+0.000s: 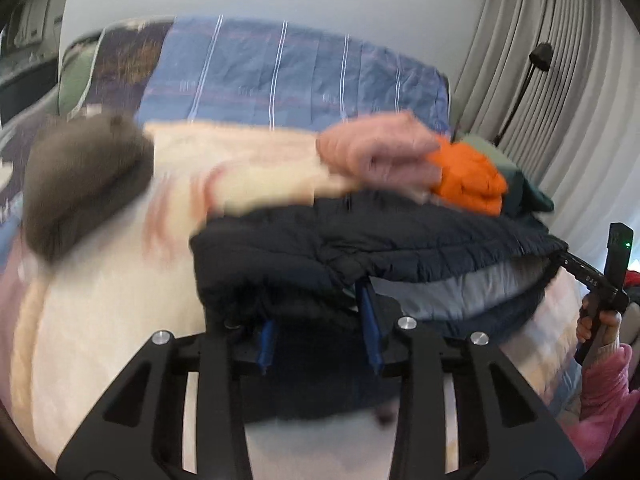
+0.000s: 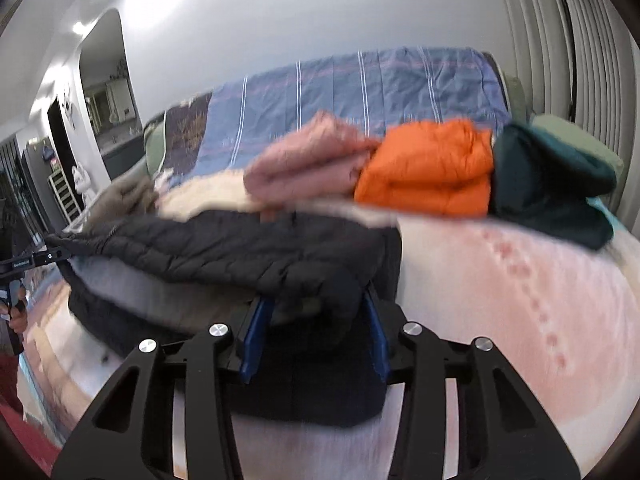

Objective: Fold large clothes

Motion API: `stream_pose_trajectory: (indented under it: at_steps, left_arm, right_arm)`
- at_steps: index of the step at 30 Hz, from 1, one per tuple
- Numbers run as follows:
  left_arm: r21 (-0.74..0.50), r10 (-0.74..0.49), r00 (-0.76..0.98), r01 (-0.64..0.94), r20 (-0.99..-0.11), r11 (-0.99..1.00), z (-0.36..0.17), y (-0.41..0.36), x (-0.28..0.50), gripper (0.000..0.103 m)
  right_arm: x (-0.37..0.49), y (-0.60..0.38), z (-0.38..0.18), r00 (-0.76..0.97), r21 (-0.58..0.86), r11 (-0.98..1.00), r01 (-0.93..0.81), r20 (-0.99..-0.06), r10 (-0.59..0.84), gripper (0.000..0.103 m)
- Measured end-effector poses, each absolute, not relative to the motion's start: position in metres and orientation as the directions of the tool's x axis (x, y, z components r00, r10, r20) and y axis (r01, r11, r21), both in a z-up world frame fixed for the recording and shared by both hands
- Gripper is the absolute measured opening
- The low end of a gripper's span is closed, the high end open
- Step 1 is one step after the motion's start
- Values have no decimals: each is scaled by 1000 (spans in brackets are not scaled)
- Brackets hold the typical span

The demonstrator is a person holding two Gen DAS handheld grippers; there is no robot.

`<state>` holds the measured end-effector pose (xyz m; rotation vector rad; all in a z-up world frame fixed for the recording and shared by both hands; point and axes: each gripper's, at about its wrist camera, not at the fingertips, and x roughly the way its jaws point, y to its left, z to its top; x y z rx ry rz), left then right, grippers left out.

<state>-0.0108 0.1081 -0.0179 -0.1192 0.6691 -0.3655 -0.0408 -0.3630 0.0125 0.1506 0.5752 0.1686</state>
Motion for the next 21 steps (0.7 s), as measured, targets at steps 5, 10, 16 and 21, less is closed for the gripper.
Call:
stream_pose_trajectory:
  at_steps: [5,10,16,21]
  left_arm:
    - [-269,-349,827,250,-440,930,37,108,21,74]
    - [-203,-299,878,237,-373,950,58,100,33,80]
    - [-161,-236,826,178,-512,971,9,105,48,82]
    - [-221,-189,719,50,-669,974,-56,141,46,82]
  right_arm:
    - [-11,-381,60,903,264,963,-43,-402,151,63]
    - [2,-387,77,925,276,960,-38,-353,138,65]
    - [19,-392,23,841,274,962,16,-524,135,65]
    - [17,-401,-37,716,335,939,78,-674,181,63]
